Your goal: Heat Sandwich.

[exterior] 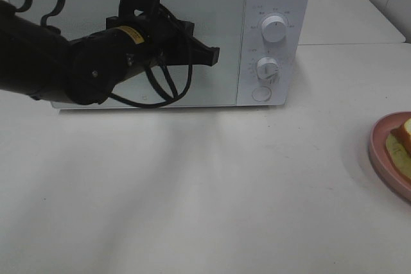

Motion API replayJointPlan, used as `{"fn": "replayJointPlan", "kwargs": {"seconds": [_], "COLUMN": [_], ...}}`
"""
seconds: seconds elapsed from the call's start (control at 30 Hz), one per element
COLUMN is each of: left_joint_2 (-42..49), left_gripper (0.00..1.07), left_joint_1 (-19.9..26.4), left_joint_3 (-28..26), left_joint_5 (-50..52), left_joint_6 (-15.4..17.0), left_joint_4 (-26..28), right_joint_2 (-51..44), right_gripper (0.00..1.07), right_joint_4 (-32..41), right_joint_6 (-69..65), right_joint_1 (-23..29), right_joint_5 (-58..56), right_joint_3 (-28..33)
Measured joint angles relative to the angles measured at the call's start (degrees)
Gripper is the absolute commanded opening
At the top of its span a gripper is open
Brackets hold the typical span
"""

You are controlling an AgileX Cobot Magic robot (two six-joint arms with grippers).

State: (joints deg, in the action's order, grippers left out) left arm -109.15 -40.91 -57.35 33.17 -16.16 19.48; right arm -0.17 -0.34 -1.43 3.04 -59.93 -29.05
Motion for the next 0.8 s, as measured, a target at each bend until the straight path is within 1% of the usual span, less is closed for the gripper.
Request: {"fn": "replayJointPlan", "kwargs": {"seconds": [0.07,0.1,0.23,0.27,0.3,0.33,0.4,0.43,0.47,0.5,0.53,0.57,0.6,0.63,0.67,0.73,0.8], "left_joint_2": [1.4,2.9,4.6,6.0,6.0,6.6,8.2,9.7,10.5,10.5,11.5,13.2,14.1,14.1,15.0,17.5,18.3], "left_gripper": [0.0,0.0,0.0,0.03,0.03,0.08,0.22,0.47,0.63,0.63,0.77,0.87,1.01,1.01,1.05,1.06,1.06], "left_joint_1": [-0.6,-1.4,-2.3,-3.0,-3.0,-3.3,-3.6,-3.6,-3.6,-3.6,-3.6,-3.7,-3.8,-3.8,-3.8,-3.9,-4.0], "left_joint_3": [2.5,4.9,7.7,9.6,9.6,10.5,12.1,13.3,14.1,14.1,14.8,16.2,16.7,16.7,16.9,17.6,17.6], "left_joint_5": [0.2,0.2,0.3,0.2,0.2,-0.3,-1.6,-3.6,-4.6,-4.6,-5.7,-8.2,-9.7,-9.7,-11.1,-15.6,-17.1], "left_joint_6": [0.0,0.1,0.2,0.2,0.2,0.2,0.2,0.2,0.2,0.2,0.2,0.2,0.2,0.2,0.2,0.2,0.2], "left_joint_4": [0.2,0.3,0.3,0.6,0.6,0.7,0.7,0.7,0.7,0.7,0.7,0.8,0.8,0.8,0.8,0.8,0.8], "right_joint_2": [0.0,0.0,0.0,0.0,0.0,0.0,0.0,0.0,0.0,0.0,0.0,0.0,0.0,0.0,0.0,0.0,0.0], "right_gripper": [0.76,0.76,0.76,0.76,0.76,0.76,0.76,0.76,0.76,0.76,0.76,0.76,0.76,0.76,0.76,0.76,0.76], "right_joint_4": [0.0,0.0,0.0,0.0,0.0,0.0,0.0,0.0,0.0,0.0,0.0,0.0,0.0,0.0,0.0,0.0,0.0], "right_joint_6": [0.0,0.0,0.0,0.0,0.0,0.0,0.0,0.0,0.0,0.0,0.0,0.0,0.0,0.0,0.0,0.0,0.0], "right_joint_1": [0.0,0.0,0.0,0.0,0.0,0.0,0.0,0.0,0.0,0.0,0.0,0.0,0.0,0.0,0.0,0.0,0.0], "right_joint_5": [0.0,0.0,0.0,0.0,0.0,0.0,0.0,0.0,0.0,0.0,0.0,0.0,0.0,0.0,0.0,0.0,0.0], "right_joint_3": [0.0,0.0,0.0,0.0,0.0,0.0,0.0,0.0,0.0,0.0,0.0,0.0,0.0,0.0,0.0,0.0,0.0]}}
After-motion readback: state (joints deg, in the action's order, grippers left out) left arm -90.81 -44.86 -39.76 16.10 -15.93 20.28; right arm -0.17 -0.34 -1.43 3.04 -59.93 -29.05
